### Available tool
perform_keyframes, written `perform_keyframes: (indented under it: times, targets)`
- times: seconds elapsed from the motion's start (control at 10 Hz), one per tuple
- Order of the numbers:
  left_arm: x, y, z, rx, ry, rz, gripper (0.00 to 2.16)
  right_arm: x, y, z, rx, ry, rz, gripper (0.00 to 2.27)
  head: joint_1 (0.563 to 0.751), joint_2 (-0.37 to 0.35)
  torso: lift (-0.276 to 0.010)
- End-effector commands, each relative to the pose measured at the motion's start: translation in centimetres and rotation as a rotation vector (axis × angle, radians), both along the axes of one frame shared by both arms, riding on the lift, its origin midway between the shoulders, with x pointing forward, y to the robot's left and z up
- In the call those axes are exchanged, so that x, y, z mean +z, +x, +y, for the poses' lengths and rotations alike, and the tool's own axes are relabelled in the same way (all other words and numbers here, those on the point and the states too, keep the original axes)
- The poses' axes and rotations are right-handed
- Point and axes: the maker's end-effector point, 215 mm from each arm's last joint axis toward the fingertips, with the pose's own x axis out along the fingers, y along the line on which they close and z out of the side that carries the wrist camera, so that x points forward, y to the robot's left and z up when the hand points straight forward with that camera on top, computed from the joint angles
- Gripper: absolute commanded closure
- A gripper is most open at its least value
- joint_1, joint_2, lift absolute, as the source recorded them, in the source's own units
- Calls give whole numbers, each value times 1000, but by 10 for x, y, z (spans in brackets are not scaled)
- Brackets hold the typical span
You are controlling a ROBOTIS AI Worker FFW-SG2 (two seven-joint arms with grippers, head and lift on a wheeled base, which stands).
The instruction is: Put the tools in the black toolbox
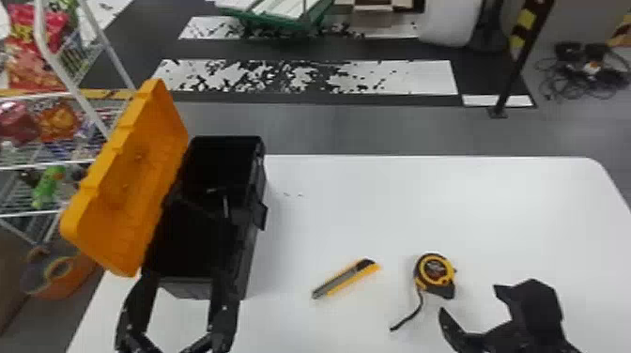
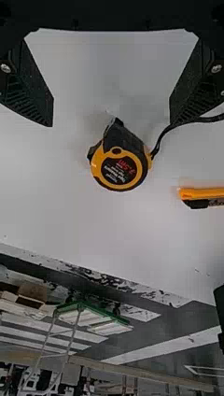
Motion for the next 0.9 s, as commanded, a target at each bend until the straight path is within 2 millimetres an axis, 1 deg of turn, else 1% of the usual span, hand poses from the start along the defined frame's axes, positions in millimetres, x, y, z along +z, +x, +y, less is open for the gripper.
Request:
perform_keyframes:
  times: [0.0,0.2,0.3,0.4,0.6,0.8]
  targets:
    - [-4,-3,-6,-11,-2,6,33,-6,13,1,6,-21,5,87,695,77,-39]
    - [-5,-4,-9,-17,-1,8,33,-16,27,3,2,-53,26,87,695,57,-39]
    - [-4,-3,-10,-19,-1,6,33,-23,30,7,2,-76,58,87,695,55,-39]
    - [-5,-4,-10,-20,-2,6,33,-30,32,6,-4,-109,94,87,695,56,-39]
    - [-4,-3,-12,-22,-3,4,36,-34,40,10,-16,-160,141,87,695,58,-39]
    - [-5,-3,-15,-28,-5,6,36,-34,51,16,-13,-180,154,90,695,62,-39]
